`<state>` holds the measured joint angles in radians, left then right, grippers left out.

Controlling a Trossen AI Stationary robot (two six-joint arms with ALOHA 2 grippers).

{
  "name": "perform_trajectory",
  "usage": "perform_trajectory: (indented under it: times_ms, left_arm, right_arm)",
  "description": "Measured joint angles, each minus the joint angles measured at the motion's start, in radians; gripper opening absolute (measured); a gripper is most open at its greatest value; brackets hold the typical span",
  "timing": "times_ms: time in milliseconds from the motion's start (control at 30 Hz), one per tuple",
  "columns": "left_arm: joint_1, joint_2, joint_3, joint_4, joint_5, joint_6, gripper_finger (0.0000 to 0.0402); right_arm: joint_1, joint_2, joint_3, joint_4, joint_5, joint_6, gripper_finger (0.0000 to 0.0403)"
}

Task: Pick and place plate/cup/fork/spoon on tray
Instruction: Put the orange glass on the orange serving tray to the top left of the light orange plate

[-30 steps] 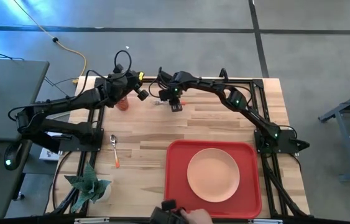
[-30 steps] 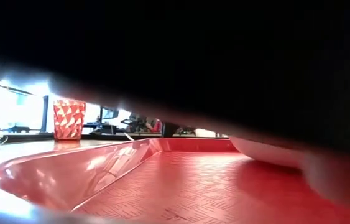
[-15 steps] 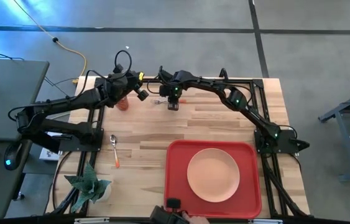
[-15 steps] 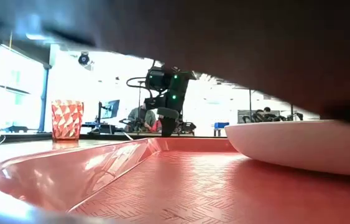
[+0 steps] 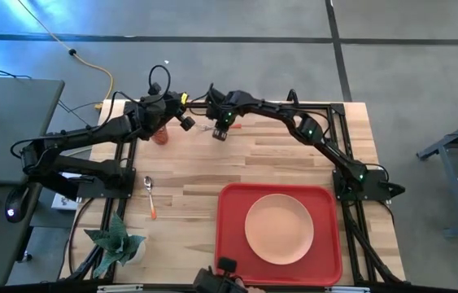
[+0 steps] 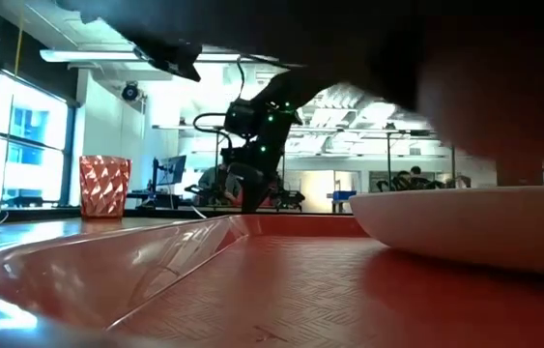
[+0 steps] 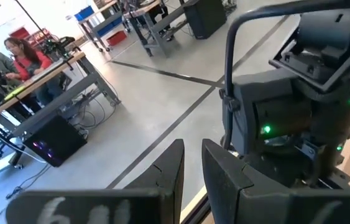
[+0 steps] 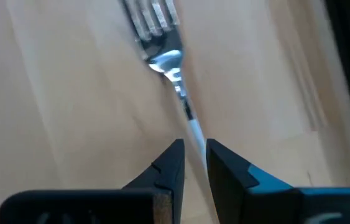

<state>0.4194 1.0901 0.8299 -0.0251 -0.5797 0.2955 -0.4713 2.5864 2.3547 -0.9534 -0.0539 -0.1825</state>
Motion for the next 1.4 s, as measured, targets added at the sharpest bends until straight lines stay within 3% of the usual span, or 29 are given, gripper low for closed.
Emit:
perform_trajectory:
  times_ms: [300, 467, 567, 667, 800, 933, 1033, 1167, 1400]
  left_arm:
    - [0.0, -0.017, 0.001, -0.012, -0.017, -0.037, 0.0046]
    - [0.007, -0.043, 0.002, -0.088, -0.087, -0.167, 0.0054]
    - [0.021, -0.058, 0.002, -0.156, -0.073, -0.219, 0.0069]
    - [0.034, -0.058, 0.002, -0.206, -0.05, -0.251, 0.0088]
    - [0.044, -0.056, 0.002, -0.238, -0.025, -0.279, 0.0114]
    - [0.048, -0.041, 0.002, -0.21, 0.039, -0.303, 0.0133]
    - [0.048, 0.007, 0.002, -0.152, 0.116, -0.302, 0.0139]
    - [0.047, 0.113, 0.002, -0.06, 0.189, -0.289, 0.014]
    - [0.072, 0.25, 0.002, -0.043, 0.197, -0.306, 0.0141]
  right_arm:
    - [0.007, -0.053, 0.001, 0.012, 0.012, 0.054, 0.0058]
    - [0.007, -0.115, -0.007, -0.055, -0.149, 0.049, 0.0058]
    - [0.007, -0.192, -0.095, -0.056, -0.221, 0.034, 0.0058]
    - [0.007, -0.323, -0.292, 0.054, -0.254, 0.034, 0.0058]
    - [-0.005, -0.57, -0.678, 0.361, -0.259, 0.1, 0.0058]
    - [-0.005, -0.803, -1.078, 0.748, -0.203, 0.208, 0.0058]
    - [0.008, -0.941, -1.293, 0.985, -0.141, 0.29, 0.0058]
    - [0.009, -1.097, -1.484, 1.089, -0.1, 0.369, 0.0058]
    - [0.014, -1.363, -1.739, 1.145, 0.035, 0.419, 0.0058]
